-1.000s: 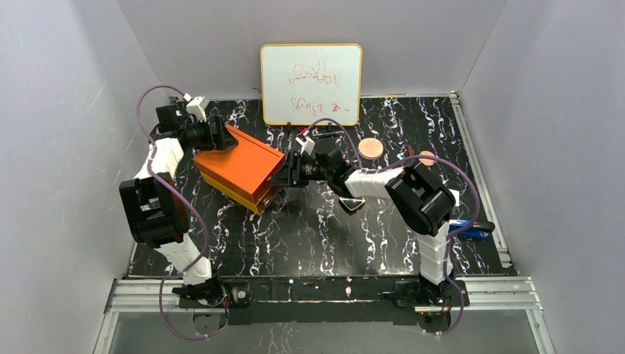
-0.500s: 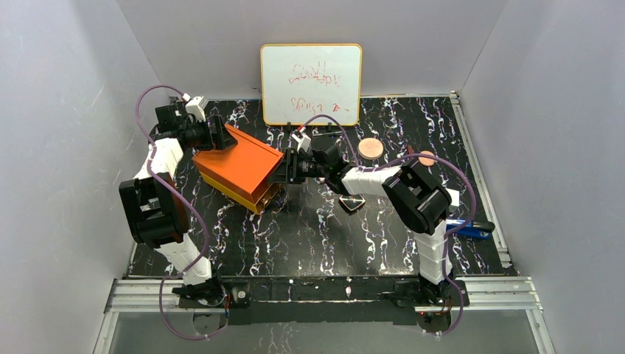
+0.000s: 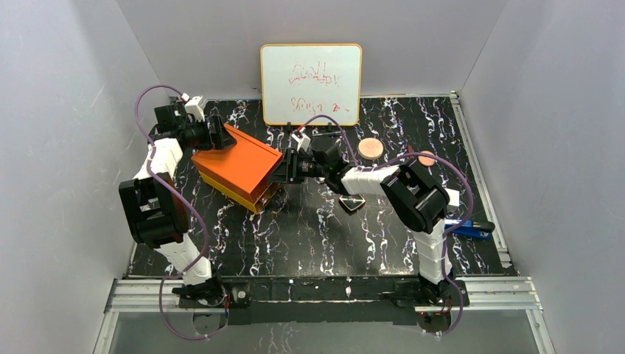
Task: Organize the makeup
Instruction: Open the drawer in the storage box.
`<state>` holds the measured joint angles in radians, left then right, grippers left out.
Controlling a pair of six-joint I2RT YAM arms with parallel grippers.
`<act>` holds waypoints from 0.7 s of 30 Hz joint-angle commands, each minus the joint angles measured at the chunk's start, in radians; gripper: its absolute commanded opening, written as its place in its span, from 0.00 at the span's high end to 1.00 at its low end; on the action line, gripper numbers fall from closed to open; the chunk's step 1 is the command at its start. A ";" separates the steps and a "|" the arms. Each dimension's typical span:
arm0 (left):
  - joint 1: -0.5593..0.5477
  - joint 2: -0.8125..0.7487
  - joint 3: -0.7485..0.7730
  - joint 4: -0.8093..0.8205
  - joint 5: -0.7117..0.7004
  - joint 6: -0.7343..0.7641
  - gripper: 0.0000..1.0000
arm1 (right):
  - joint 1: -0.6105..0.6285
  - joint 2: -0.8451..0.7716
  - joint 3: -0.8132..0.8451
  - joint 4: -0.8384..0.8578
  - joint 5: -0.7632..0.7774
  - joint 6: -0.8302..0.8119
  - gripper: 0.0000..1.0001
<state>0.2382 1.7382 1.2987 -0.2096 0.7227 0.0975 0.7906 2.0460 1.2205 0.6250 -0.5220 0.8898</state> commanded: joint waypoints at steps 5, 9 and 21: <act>0.000 -0.037 -0.016 -0.040 -0.006 0.013 0.02 | -0.039 -0.054 -0.112 0.025 0.009 -0.063 0.79; 0.000 -0.033 -0.015 -0.043 -0.008 0.013 0.02 | -0.053 -0.073 -0.154 0.028 0.005 -0.075 0.79; 0.000 -0.017 0.003 -0.061 -0.009 0.018 0.02 | -0.107 -0.145 -0.287 0.027 -0.006 -0.108 0.79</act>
<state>0.2382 1.7382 1.2987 -0.2169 0.7227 0.0959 0.7296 1.9224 1.0016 0.7246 -0.5755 0.8631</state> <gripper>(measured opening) 0.981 0.468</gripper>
